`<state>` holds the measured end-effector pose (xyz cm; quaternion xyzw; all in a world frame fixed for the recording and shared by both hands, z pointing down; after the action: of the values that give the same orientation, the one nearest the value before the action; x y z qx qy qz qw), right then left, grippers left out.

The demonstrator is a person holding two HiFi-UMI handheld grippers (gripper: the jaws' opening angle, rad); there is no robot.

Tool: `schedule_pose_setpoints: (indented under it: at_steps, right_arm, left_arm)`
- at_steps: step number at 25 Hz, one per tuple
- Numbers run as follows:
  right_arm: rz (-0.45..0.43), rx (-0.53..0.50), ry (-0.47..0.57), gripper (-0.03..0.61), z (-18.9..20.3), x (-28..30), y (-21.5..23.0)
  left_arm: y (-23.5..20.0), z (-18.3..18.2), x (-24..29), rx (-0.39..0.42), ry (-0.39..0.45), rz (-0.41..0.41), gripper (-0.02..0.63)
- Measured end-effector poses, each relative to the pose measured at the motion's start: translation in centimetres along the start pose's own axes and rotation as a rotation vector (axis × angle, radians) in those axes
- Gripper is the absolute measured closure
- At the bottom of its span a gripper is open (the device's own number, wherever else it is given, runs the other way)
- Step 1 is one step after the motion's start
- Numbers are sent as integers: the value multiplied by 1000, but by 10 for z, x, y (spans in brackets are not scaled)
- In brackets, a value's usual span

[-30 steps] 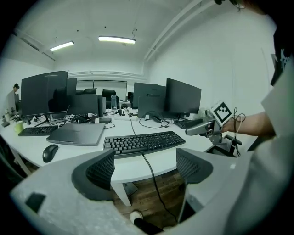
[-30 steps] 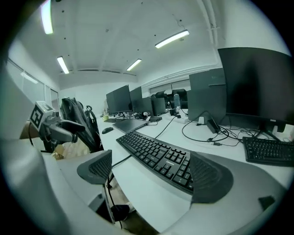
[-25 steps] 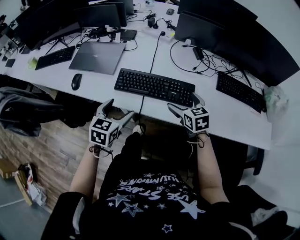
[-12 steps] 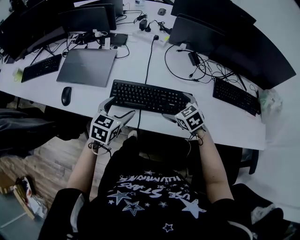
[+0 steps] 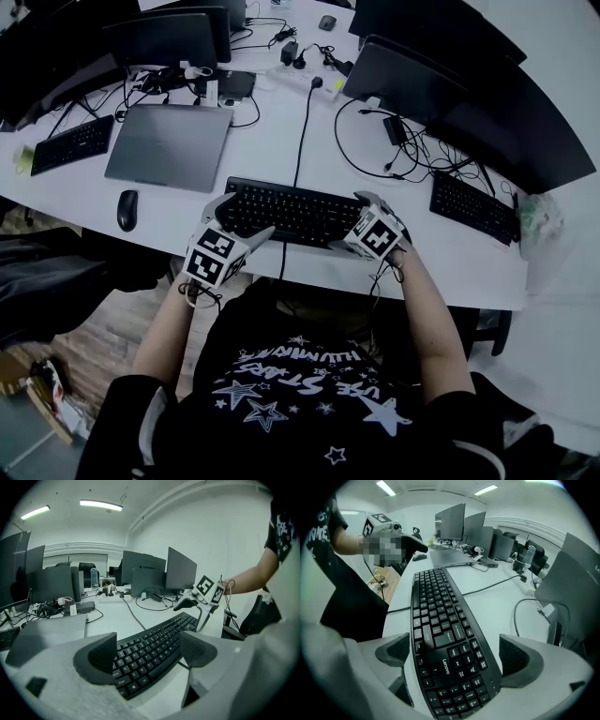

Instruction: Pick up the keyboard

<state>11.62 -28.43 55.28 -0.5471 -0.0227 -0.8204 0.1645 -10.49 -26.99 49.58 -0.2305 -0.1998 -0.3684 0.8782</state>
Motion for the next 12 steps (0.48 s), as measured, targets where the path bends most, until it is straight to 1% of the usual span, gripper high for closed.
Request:
schedule_pose_setpoints:
  at_steps: [4, 9, 12]
  right_arm:
    - [-56, -57, -36, 14, -7, 11, 6]
    - [-175, -93, -121, 14, -2, 27, 1]
    - [-211, -129, -160, 8, -2, 35, 1]
  left_arm:
    - [-12, -2, 13, 16, -28, 21, 201]
    - [-23, -6, 27, 16, -48, 54, 201]
    - [-30, -6, 34, 21, -59, 68, 201]
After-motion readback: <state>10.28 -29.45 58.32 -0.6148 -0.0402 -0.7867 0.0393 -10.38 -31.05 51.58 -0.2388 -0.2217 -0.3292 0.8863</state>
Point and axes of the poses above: the fingertips, and each gripper's own axes: x forward along the fingers, y to its right, z out of its underside, the point moved 4 cm from there along -x, backward along the fingers, and after that the axes turned 10 degrees about -x, right-handed, at the moved point
